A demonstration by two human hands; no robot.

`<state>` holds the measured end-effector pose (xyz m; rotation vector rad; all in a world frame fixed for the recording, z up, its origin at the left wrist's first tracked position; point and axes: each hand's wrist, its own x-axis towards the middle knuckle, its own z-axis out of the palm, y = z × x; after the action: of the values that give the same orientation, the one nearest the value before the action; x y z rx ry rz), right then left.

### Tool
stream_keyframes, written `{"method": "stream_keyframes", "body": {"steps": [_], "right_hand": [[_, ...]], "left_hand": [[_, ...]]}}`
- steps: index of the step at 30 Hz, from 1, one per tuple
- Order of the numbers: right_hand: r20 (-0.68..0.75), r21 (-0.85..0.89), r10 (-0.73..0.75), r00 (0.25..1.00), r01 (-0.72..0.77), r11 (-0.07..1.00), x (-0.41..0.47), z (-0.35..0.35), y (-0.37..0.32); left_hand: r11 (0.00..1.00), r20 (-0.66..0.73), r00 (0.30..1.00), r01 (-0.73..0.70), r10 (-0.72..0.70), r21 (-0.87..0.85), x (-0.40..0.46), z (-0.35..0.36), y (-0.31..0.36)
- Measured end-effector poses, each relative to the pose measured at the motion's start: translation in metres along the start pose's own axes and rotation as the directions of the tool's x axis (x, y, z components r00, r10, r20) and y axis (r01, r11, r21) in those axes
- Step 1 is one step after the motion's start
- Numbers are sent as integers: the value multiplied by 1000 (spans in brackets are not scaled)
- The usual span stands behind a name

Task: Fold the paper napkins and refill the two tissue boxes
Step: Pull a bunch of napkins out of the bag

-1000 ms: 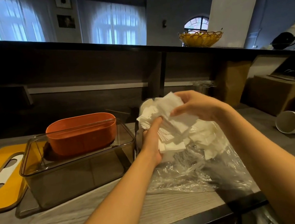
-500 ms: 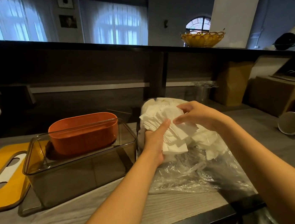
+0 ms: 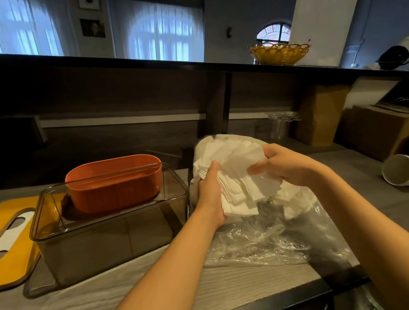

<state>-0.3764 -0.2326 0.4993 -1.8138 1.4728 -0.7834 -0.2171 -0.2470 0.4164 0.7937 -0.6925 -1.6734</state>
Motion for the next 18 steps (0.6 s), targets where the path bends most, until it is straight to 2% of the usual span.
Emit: {"method": "stream_keyframes", "body": {"steps": [4,9,12,15,18], "right_hand": [[-15,31,69,997,-69,997,-3,-10,2],[97,45,27,995,-31,999,-13,-12,-1],[111,33,49,993,-53,998,-13,-10,-3],[48,-28,94,994,-92,995,-16,-17,-3],[-115,-162,140,983,-157,974,-21,-33,-4]], "left_hand": [[1000,-42,999,-9,8,-16,5,-1,-3],[998,56,998,29,-27,-46,1,-3,-1],[1000,7,1000,-10,10,-20,0,-2,-1],[1000,-38,999,-12,12,-13,-1,0,0],[1000,-52,998,-19,18,-17,-1,0,1]]}}
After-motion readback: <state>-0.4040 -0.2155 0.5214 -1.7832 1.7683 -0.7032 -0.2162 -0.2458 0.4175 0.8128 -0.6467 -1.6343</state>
